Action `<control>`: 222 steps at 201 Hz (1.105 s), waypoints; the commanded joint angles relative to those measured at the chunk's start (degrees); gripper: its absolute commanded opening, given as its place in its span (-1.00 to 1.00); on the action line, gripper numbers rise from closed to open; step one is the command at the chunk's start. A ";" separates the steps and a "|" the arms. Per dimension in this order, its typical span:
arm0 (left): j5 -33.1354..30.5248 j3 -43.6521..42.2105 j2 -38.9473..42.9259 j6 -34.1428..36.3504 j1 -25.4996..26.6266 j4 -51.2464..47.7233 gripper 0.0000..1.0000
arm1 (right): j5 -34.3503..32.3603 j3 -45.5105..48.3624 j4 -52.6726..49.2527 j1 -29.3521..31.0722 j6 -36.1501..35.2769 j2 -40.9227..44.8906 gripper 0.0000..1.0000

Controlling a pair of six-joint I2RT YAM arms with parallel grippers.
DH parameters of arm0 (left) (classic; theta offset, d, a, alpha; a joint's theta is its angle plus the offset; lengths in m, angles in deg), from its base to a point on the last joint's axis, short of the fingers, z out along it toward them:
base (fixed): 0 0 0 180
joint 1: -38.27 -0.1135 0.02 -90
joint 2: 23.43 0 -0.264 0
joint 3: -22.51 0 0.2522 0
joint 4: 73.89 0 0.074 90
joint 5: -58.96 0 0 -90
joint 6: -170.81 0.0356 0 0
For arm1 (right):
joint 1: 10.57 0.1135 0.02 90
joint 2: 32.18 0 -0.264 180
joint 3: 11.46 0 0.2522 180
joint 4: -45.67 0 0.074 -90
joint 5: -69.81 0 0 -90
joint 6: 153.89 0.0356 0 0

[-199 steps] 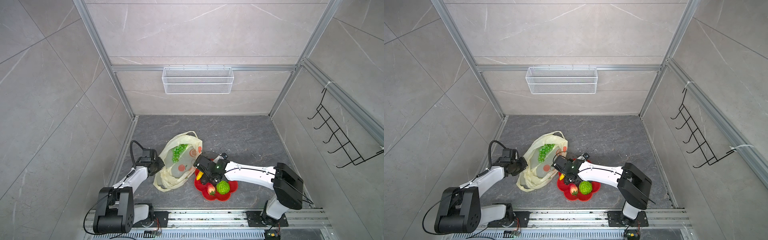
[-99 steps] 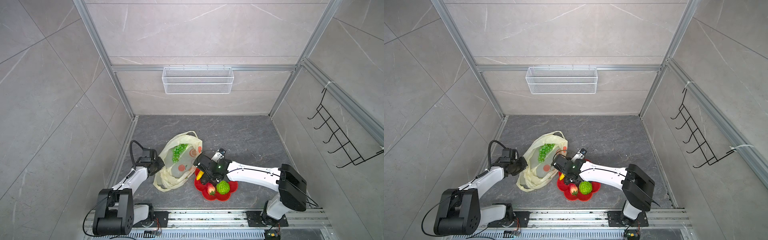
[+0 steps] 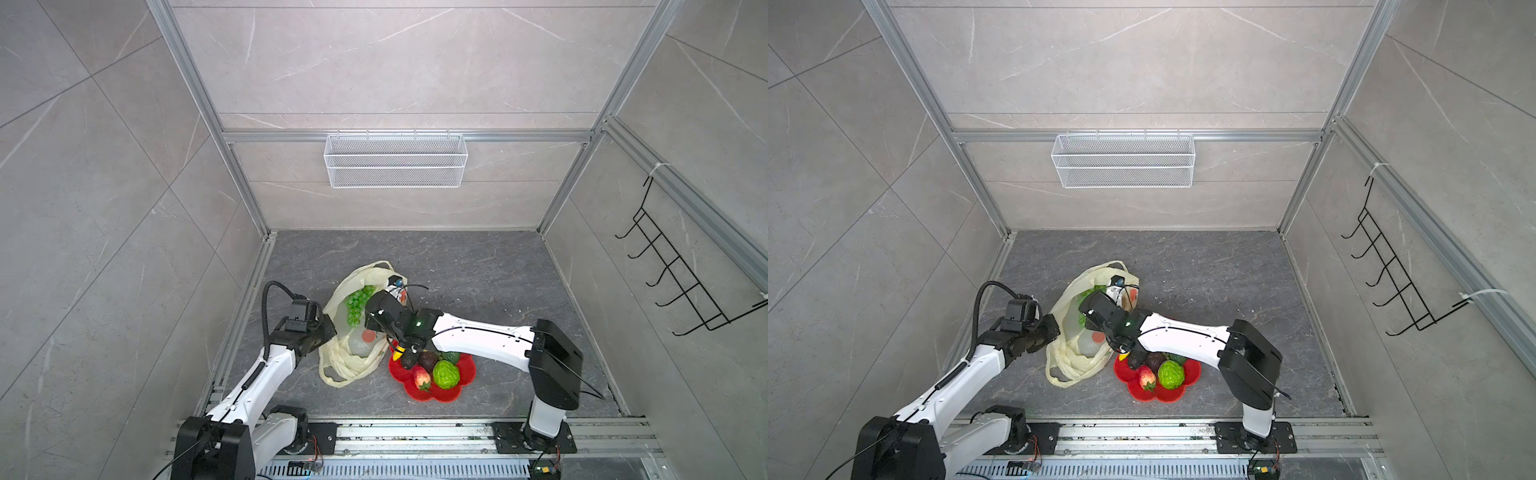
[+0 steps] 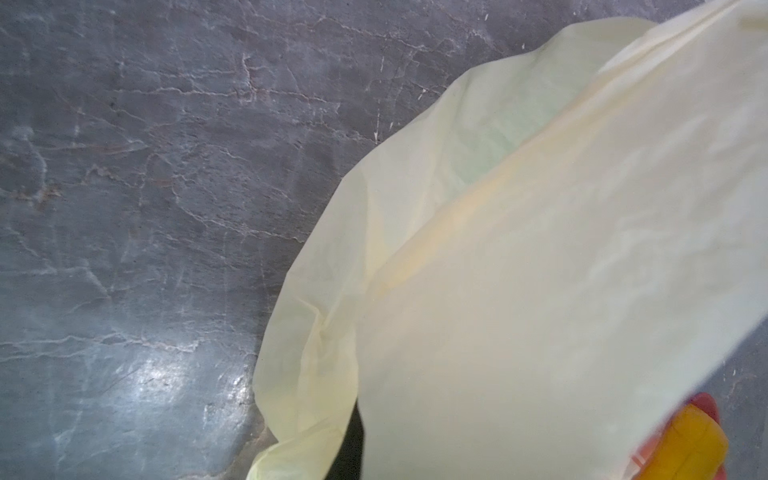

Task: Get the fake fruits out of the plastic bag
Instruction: 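Move the right gripper back into the bag toward the green grapes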

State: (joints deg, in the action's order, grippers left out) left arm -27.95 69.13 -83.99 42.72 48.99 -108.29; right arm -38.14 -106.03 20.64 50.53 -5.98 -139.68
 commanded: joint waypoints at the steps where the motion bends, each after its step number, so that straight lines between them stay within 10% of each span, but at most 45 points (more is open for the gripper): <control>1: -1.24 3.00 1.48 -1.77 0.27 -2.57 -1.00 | 6.12 -4.16 1.98 -2.54 -6.09 -5.67 -0.10; 56: -0.17 3.58 1.62 -1.82 0.52 -3.11 -1.00 | 11.01 -13.28 3.52 -6.21 -11.00 -16.60 -0.01; 118: 0.51 2.57 2.98 -1.73 0.62 -3.93 -1.00 | 8.24 -23.04 -3.97 -7.43 -9.84 -23.46 0.67; 222: 2.26 1.11 6.97 -2.76 2.26 -4.40 -1.00 | 0.87 -42.38 -21.69 -8.09 -8.34 -35.14 0.71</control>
State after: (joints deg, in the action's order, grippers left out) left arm -26.83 70.44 -78.55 40.86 50.43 -112.12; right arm -34.82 -144.52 4.34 42.62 -15.29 -172.01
